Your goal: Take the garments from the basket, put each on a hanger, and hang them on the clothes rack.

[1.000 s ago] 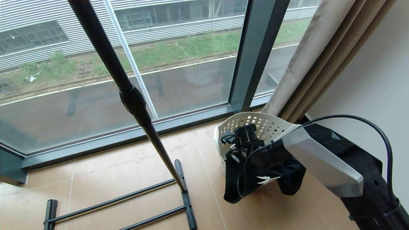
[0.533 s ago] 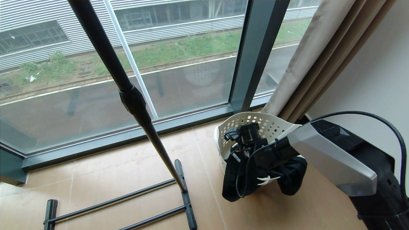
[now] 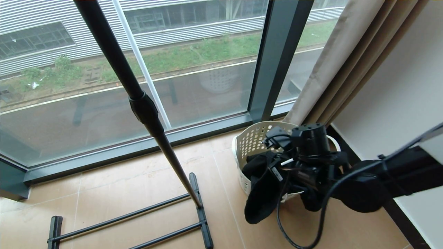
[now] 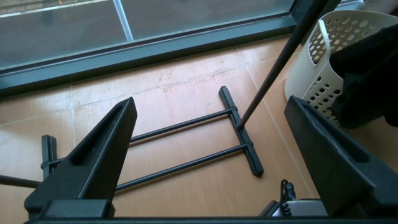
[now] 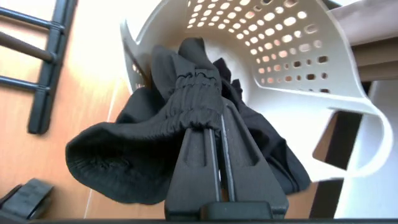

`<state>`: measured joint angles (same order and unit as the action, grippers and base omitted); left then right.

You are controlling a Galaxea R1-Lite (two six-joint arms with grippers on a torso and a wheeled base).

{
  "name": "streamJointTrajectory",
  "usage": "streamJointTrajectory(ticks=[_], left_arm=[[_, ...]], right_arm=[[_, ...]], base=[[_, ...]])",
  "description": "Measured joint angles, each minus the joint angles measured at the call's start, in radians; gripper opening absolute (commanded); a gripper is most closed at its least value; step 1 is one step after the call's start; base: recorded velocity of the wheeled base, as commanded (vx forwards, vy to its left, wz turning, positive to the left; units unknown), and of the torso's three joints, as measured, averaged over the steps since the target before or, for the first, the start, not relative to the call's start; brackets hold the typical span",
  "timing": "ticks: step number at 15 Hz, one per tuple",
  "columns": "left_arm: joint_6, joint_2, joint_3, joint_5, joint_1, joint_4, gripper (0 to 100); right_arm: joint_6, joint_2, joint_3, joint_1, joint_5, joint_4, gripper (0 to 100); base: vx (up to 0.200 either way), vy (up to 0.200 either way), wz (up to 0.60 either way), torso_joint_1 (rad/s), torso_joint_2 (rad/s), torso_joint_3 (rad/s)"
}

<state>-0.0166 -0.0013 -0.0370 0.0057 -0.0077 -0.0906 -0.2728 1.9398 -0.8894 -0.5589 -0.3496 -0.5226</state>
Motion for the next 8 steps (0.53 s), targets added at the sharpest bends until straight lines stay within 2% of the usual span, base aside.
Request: streamJointTrajectory(ticks=[4, 8], left_arm=[[0.0, 0.0, 0.0, -0.001, 0.0, 0.0, 100], [0.001, 0.0, 0.0, -0.003, 0.0, 0.0, 100]], right_arm=[[0.031, -0.317, 0.267, -0.102, -0.018, -0.053, 0], [0.048, -0.509, 0.364, -0.141, -0.018, -0.061, 0]], base=[[0.0, 0.0, 0.0, 0.0, 0.0, 0.0], [0.0, 0.0, 0.0, 0.0, 0.0, 0.0]])
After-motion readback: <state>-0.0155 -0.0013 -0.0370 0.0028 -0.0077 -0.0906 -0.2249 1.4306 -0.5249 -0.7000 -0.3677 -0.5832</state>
